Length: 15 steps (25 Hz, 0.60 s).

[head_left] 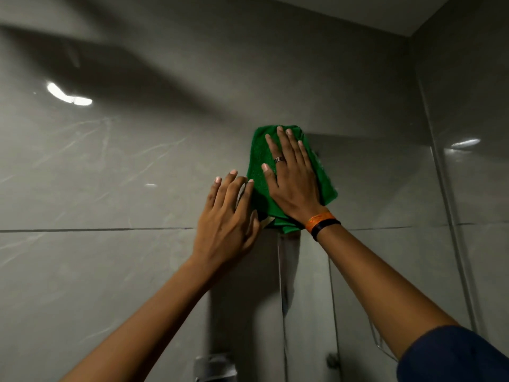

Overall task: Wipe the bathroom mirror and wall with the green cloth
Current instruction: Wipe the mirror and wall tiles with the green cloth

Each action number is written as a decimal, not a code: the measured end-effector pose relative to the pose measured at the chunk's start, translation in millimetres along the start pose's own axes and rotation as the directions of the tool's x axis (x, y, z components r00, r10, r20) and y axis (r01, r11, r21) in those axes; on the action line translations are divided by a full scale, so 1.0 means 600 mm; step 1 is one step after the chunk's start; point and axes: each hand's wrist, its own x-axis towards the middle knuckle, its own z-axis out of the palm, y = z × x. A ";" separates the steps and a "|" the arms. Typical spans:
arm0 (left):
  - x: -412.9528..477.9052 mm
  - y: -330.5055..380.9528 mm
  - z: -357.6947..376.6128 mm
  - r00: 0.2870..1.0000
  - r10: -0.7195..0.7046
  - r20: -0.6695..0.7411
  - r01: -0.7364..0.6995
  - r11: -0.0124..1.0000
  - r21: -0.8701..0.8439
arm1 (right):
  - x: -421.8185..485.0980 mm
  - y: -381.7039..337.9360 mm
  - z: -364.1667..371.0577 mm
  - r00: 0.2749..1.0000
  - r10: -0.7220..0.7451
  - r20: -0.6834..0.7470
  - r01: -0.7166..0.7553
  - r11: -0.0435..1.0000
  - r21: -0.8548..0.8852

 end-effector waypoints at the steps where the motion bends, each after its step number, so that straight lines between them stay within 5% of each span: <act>1: 0.005 0.002 0.006 1.000 0.001 -0.006 -0.001 1.000 -0.005 | 0.003 0.010 0.000 1.000 -0.018 -0.001 0.018 0.999 -0.030; 7: 0.023 0.005 0.047 0.999 0.008 0.052 -0.012 0.997 0.076 | 0.015 0.053 0.003 0.999 -0.041 -0.022 0.037 0.989 -0.146; 15: 0.027 0.001 0.078 0.998 0.009 0.056 -0.017 0.989 0.146 | 0.015 0.212 -0.016 0.982 0.184 -0.041 -0.189 0.962 -0.196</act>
